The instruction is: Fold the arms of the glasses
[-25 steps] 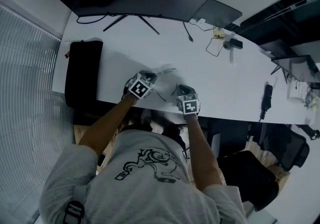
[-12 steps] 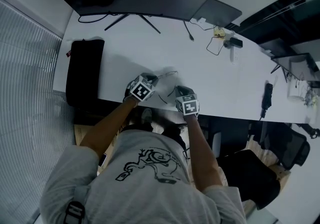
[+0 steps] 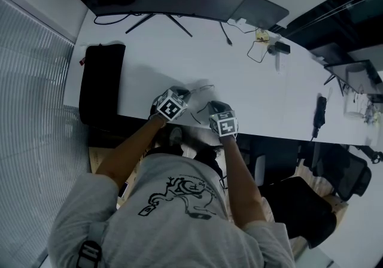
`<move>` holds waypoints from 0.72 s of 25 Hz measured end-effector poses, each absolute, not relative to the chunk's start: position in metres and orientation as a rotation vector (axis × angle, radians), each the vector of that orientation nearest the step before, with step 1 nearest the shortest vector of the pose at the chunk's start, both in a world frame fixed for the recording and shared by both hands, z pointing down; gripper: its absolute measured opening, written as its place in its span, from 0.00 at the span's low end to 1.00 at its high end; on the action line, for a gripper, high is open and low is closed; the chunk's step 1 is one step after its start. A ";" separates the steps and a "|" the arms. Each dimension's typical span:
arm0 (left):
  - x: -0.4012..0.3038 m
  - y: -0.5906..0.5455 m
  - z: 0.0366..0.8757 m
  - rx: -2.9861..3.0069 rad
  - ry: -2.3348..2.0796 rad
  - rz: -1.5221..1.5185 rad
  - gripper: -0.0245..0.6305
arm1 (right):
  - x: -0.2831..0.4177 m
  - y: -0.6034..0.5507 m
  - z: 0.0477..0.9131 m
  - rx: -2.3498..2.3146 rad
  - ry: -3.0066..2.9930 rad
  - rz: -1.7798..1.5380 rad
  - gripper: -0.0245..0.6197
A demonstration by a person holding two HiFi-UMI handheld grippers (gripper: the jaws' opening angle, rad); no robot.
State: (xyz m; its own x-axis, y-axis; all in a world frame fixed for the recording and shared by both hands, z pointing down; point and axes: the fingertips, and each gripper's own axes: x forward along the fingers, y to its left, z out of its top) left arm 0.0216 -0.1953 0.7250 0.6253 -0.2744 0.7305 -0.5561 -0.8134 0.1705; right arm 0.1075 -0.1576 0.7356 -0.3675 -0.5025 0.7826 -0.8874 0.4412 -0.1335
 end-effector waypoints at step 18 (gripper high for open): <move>0.036 -0.173 0.712 2.501 -0.609 1.027 0.10 | 0.099 -0.155 0.723 1.156 -2.070 0.710 0.10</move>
